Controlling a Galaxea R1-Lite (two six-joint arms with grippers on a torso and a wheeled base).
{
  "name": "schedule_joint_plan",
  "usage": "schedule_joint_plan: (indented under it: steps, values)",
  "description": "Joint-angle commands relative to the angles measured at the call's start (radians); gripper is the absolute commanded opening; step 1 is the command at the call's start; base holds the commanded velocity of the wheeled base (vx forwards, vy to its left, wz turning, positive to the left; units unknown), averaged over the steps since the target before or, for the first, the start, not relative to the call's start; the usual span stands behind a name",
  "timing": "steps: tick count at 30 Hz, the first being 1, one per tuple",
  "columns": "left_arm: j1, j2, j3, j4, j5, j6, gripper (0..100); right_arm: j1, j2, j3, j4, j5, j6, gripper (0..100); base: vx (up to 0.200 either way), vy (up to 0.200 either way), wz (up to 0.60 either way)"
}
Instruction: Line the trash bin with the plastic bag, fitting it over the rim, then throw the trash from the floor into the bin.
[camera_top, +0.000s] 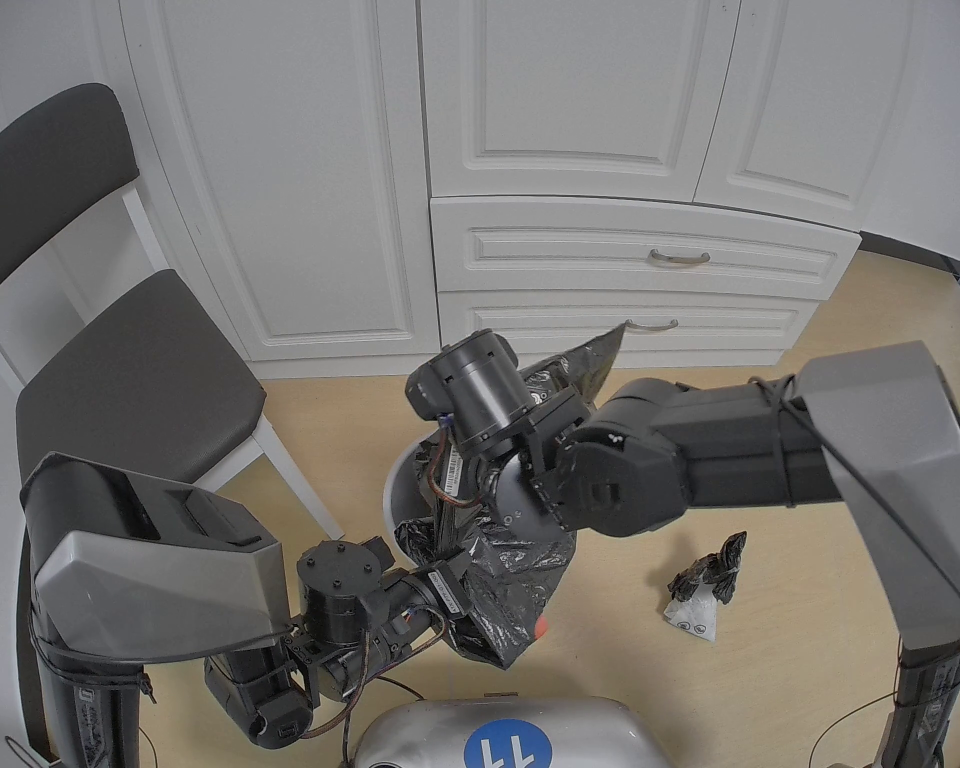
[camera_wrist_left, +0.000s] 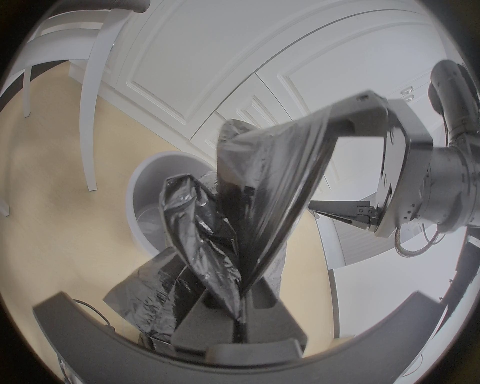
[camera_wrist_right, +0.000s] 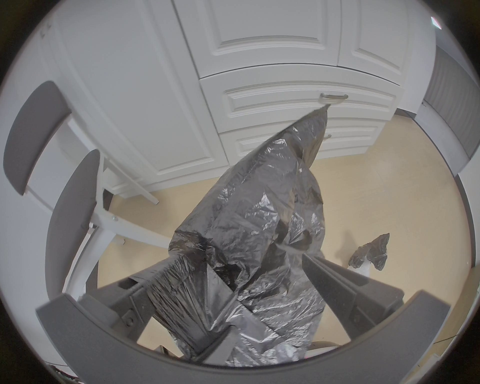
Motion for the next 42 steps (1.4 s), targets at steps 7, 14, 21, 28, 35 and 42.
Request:
schedule_joint_plan:
  steps: [7, 14, 21, 28, 35, 42]
  values:
    - [-0.001, 0.005, 0.000, 0.010, -0.007, 0.005, 0, -0.024, -0.208, 0.178, -0.008, 0.049, 0.003, 100, 0.000, 0.000, 0.00]
    - [0.002, -0.024, 0.005, 0.011, -0.019, 0.013, 0, -0.024, -0.310, 0.240, -0.005, 0.143, -0.062, 100, 0.000, 0.000, 0.00]
    - [0.004, -0.041, 0.000, 0.011, -0.044, 0.015, 0, -0.024, -0.347, 0.316, -0.009, 0.185, -0.100, 100, 0.000, 0.000, 0.00]
    - [0.004, -0.087, 0.002, 0.013, -0.058, 0.016, 0, -0.068, -0.470, 0.458, -0.023, 0.189, -0.083, 100, 0.000, 0.000, 0.00]
    - [0.007, -0.098, 0.005, 0.013, -0.059, 0.038, 0, -0.091, -0.651, 0.651, -0.023, 0.185, -0.103, 100, 0.000, 0.000, 0.00]
    - [0.004, -0.115, 0.023, 0.014, -0.062, 0.047, 0, -0.146, -0.829, 0.806, -0.025, 0.187, -0.140, 100, 0.000, 0.000, 0.00]
